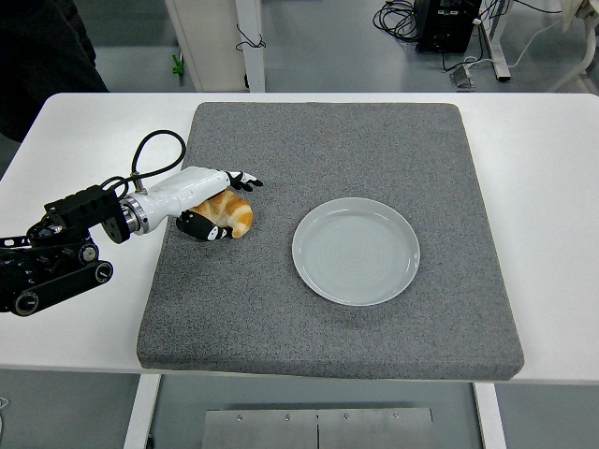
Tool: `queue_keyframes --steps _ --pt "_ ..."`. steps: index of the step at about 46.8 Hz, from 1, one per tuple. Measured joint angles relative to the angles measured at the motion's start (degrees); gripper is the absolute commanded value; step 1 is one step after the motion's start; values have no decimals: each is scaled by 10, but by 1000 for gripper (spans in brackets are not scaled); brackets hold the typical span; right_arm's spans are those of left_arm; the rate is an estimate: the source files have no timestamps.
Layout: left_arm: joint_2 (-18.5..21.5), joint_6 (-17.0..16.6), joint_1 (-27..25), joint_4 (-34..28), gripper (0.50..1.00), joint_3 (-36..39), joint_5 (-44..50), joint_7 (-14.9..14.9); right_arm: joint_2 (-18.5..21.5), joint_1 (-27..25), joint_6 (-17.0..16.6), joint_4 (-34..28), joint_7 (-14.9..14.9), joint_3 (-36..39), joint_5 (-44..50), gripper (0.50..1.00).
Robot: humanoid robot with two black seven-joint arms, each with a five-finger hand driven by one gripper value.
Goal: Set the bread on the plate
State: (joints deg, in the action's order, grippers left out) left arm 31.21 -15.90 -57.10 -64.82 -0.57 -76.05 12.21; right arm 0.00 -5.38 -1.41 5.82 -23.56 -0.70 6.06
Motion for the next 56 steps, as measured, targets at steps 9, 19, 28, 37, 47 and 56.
queue_keyframes --steps 9,19,28,37,47,56 --pt "0 1 -1 0 652 -1 3 1 0 0 0 0 0 0 0 1000" --pt "0 2 -5 0 616 -1 4 1 0 0 0 0 0 0 0 1000" --pt "3 5 -16 -2 574 -6 3 1 0 0 0 0 0 0 0 1000" --pt "4 13 -53 -2 583 -23 22 -1 0 0 0 0 0 0 0 1000" --pt "5 28 -84 -2 583 -31 31 -1 0 0 0 0 0 0 0 1000" --pt "7 29 -98 -2 583 -41 30 -1 0 0 0 0 0 0 0 1000"
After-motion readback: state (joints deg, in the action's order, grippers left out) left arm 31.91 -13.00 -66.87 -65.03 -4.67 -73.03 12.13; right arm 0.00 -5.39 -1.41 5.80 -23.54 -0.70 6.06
